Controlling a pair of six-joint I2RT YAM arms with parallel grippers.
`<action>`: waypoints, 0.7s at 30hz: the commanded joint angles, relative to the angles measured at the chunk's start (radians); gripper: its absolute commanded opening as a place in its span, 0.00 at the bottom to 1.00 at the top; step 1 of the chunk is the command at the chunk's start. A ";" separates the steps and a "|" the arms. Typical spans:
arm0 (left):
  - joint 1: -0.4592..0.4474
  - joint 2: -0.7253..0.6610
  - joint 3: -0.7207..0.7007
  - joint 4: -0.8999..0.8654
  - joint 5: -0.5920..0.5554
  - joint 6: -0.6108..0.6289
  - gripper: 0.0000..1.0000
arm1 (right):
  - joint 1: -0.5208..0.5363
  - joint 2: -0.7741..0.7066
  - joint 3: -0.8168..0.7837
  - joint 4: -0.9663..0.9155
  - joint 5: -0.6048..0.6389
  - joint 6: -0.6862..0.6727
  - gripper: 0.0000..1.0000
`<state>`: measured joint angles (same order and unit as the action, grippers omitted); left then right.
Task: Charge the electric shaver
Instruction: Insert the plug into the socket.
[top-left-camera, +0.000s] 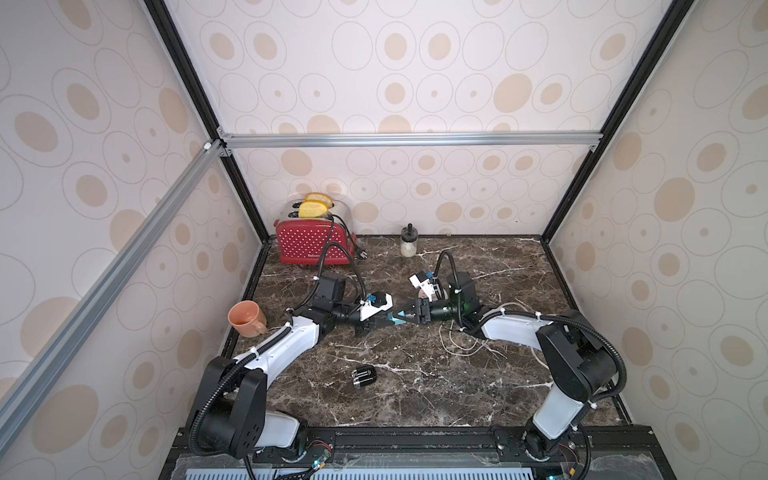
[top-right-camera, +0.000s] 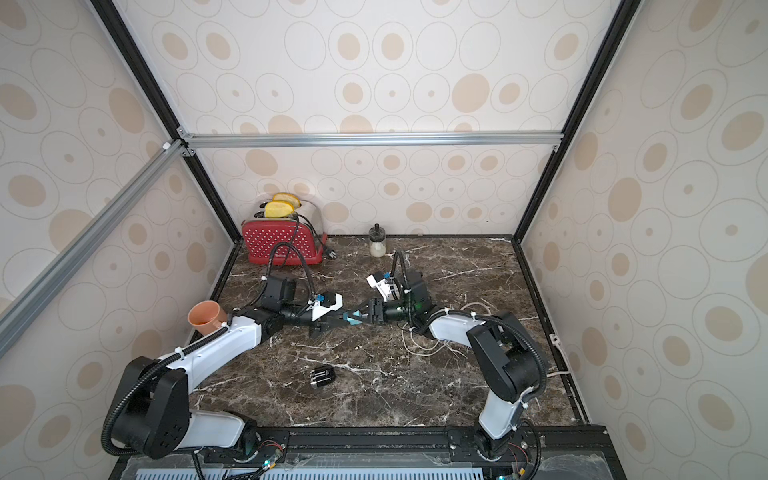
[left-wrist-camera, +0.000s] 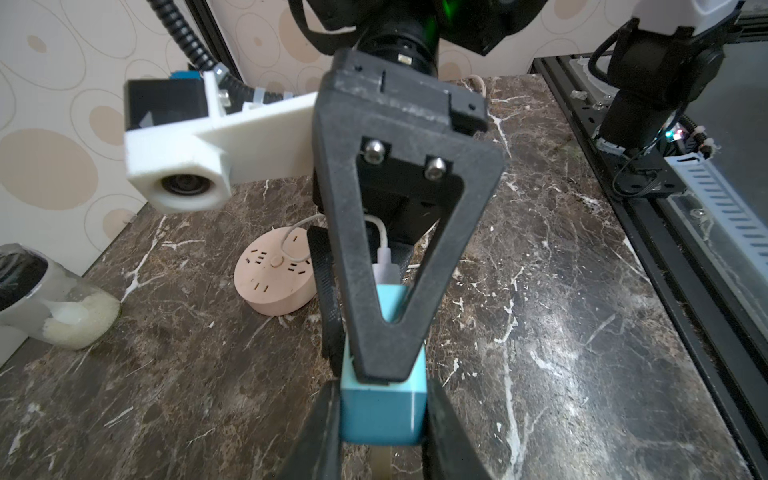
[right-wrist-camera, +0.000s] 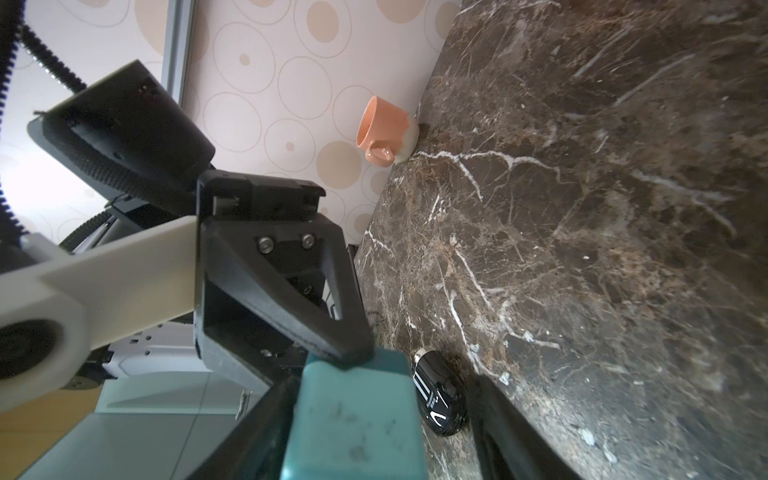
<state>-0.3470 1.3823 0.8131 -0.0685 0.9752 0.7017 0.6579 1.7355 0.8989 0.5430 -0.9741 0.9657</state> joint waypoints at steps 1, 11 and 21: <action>0.000 0.003 0.012 0.026 0.042 0.003 0.00 | 0.008 0.019 0.017 0.065 -0.013 0.044 0.61; 0.002 0.000 0.005 0.052 0.006 0.006 0.00 | 0.008 0.001 0.003 0.042 -0.041 0.040 0.78; 0.007 0.006 -0.013 0.105 -0.002 -0.027 0.00 | 0.007 -0.020 -0.018 0.034 -0.025 0.024 0.68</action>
<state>-0.3439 1.3861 0.7994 -0.0002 0.9554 0.6834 0.6582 1.7435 0.8955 0.5644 -0.9962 0.9947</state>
